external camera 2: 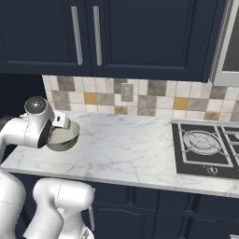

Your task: Pick the tomato from the cabinet and place it in the bowl. Then pick the bowl and place it in the sink. Then turn on the sink facuet.

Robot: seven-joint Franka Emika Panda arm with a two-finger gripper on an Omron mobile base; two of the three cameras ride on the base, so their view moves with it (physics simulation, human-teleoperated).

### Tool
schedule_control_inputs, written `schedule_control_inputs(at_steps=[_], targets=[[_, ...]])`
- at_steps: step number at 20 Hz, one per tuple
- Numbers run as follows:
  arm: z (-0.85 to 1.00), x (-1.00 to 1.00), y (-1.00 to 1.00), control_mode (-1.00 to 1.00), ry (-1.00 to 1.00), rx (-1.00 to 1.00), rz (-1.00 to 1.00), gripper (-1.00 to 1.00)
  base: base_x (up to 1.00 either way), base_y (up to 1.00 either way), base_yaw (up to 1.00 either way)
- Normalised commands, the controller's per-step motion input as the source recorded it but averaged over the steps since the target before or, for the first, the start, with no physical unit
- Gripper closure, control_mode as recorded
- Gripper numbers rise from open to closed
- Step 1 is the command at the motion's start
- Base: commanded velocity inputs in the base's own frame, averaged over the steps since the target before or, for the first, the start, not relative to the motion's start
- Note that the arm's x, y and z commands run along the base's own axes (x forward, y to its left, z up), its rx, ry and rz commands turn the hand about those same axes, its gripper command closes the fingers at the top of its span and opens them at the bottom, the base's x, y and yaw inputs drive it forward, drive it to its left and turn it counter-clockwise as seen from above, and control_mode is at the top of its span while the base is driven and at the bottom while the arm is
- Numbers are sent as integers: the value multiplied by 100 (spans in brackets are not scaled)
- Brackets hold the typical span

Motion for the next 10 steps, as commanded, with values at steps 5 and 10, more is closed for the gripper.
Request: schedule_control_inputs(at_steps=[5,10], targets=[[-50,70,35,-100,2,-3,5,100,0,0,0],[-31,31,11,-100,2,-1,2,100,0,0,0]])
